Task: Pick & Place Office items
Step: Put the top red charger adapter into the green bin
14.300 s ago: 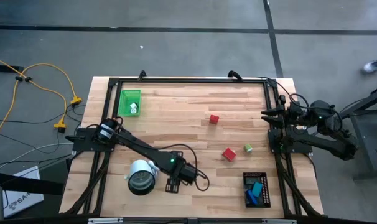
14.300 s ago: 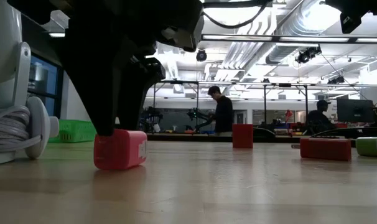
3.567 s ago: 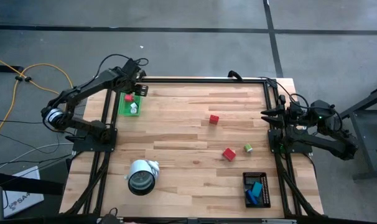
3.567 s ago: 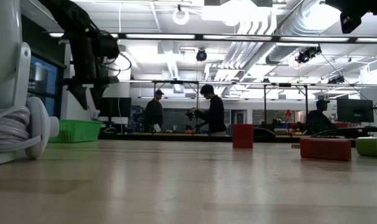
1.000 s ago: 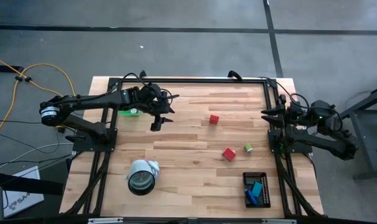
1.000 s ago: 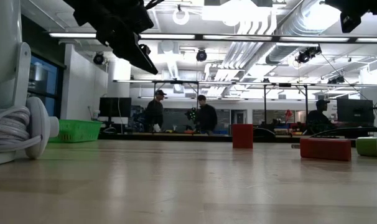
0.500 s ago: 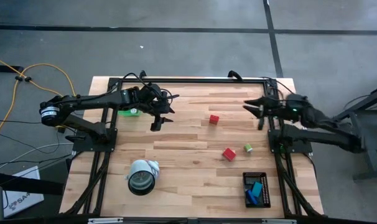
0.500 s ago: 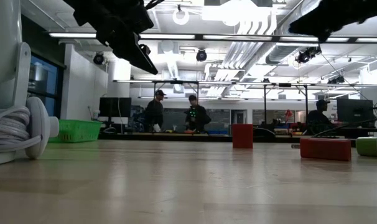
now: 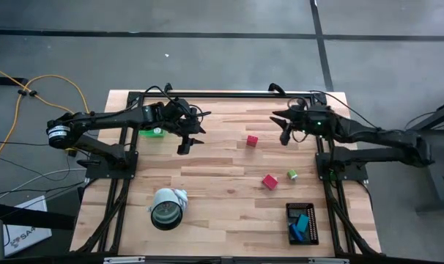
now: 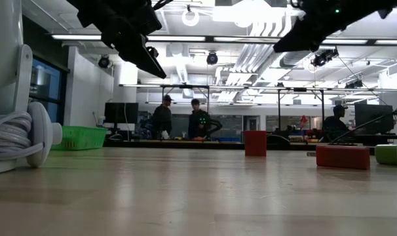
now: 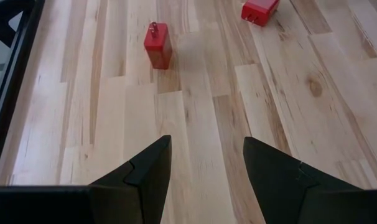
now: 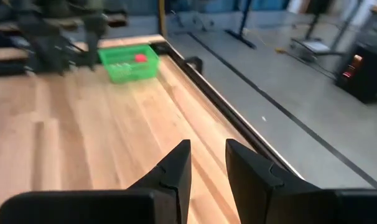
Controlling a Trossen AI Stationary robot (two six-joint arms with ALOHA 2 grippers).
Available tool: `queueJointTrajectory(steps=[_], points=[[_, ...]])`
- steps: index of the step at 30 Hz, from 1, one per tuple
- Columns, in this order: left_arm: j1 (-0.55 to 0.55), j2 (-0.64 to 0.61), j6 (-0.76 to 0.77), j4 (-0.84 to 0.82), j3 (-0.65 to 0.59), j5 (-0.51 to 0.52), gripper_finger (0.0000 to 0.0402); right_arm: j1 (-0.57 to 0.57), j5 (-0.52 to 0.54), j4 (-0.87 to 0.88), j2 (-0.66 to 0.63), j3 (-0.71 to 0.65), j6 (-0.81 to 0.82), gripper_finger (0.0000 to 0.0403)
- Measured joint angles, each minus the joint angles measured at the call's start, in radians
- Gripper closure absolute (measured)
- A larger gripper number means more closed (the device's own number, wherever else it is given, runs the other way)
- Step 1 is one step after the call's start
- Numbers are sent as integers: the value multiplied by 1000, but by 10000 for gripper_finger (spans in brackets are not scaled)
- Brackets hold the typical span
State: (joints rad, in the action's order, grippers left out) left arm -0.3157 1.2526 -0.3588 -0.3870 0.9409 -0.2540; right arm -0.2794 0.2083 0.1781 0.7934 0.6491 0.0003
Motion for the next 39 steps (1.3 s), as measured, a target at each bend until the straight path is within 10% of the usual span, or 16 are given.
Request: queueJointTrajectory(steps=[16, 39], points=[[0, 0, 0, 8, 0, 0, 210, 172, 436, 100, 313, 114, 82, 316], [0, 0, 0, 15, 0, 0, 210, 217, 286, 226, 472, 113, 373, 303]])
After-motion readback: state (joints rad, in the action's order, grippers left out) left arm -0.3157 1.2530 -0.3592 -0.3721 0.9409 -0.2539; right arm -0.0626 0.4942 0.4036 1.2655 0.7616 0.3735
